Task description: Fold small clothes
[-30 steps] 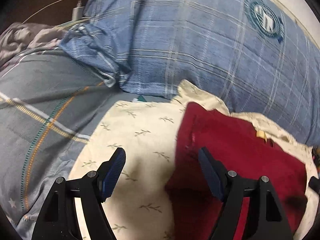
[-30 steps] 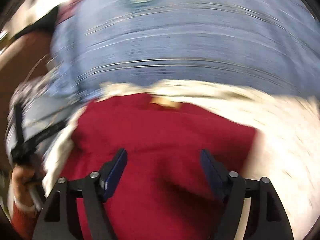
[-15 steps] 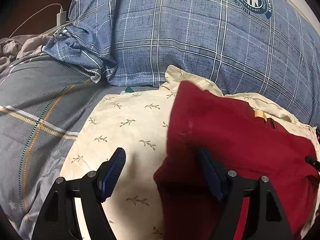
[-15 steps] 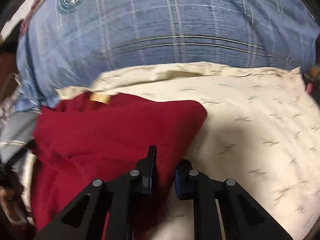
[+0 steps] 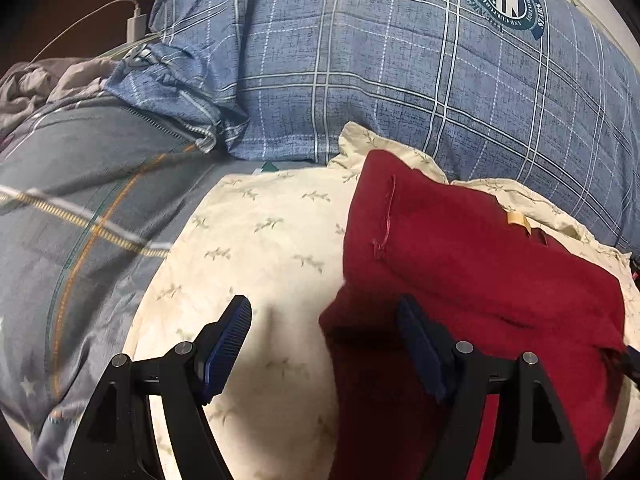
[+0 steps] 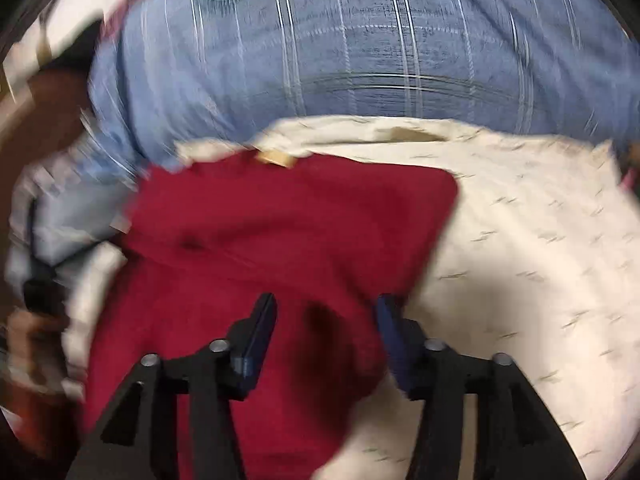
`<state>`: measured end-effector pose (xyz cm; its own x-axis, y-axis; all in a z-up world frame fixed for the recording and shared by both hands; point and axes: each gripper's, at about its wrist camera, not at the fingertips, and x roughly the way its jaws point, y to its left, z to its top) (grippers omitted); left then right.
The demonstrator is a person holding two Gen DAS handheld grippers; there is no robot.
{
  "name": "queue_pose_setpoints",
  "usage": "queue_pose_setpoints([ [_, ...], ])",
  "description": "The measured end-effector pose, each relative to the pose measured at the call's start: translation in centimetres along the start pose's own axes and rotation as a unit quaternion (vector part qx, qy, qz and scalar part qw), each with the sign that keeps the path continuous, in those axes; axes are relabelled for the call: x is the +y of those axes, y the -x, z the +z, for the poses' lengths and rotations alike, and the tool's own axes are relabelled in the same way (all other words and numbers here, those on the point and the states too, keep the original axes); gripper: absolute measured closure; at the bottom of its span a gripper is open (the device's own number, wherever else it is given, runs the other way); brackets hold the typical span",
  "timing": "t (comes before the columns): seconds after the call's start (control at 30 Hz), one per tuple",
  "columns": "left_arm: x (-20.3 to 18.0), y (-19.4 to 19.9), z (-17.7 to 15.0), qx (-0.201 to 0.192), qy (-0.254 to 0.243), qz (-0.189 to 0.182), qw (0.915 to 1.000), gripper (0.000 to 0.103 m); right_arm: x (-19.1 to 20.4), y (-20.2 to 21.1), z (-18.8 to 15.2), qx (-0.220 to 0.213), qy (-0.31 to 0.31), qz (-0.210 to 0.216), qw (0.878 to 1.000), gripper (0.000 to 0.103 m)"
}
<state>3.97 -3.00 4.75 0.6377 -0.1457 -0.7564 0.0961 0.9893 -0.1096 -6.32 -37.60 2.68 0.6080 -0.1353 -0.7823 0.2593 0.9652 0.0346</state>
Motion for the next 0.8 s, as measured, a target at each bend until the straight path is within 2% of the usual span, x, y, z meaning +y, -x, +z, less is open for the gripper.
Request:
queue_pose_setpoints([
  [0.2,1.3,3.6,-2.1,0.005,-0.004,-0.003,1.0,0.028,-4.1,0.6,-1.3,0.006,-0.044,-0.01,0.999,0.097],
  [0.27,1.9,4.2,-3.0,0.015,0.002,-0.001,0.9999,0.029,-4.1,-0.1,-1.9,0.016,-0.045,0.003,0.999,0.096],
  [0.33,2.3,4.4,-3.7,0.028,0.008,-0.004,0.9996,0.029,-3.8,0.7,-2.2,0.003,-0.051,0.023,0.998,0.09],
  [0.37,2.5,4.7,-4.1,0.033,0.009,-0.005,0.9994,0.029,-4.0,1.5,-2.4,-0.001,-0.062,0.037,0.997,0.083],
  [0.4,2.6,5.0,-4.4,0.036,0.009,-0.007,0.9993,0.029,-4.1,2.1,-2.6,-0.003,-0.076,0.058,0.995,0.071],
  [0.43,2.8,5.5,-4.8,0.037,0.008,-0.008,0.9992,0.029,-4.2,2.8,-2.8,-0.007,-0.087,0.067,0.994,0.044],
  [0.47,3.0,6.0,-5.1,0.038,0.006,-0.009,0.9992,0.029,-4.2,3.6,-3.0,-0.015,-0.092,0.067,0.993,0.034],
  [0.6,3.9,7.6,-6.6,0.049,0.003,-0.005,0.9988,0.029,-3.1,5.8,-4.0,-0.019,-0.072,0.066,0.995,0.034],
  [0.8,4.4,9.9,-9.4,0.075,-0.01,-0.032,0.9966,0.029,-0.5,6.1,-7.7,0.031,-0.057,0.13,0.989,0.034],
])
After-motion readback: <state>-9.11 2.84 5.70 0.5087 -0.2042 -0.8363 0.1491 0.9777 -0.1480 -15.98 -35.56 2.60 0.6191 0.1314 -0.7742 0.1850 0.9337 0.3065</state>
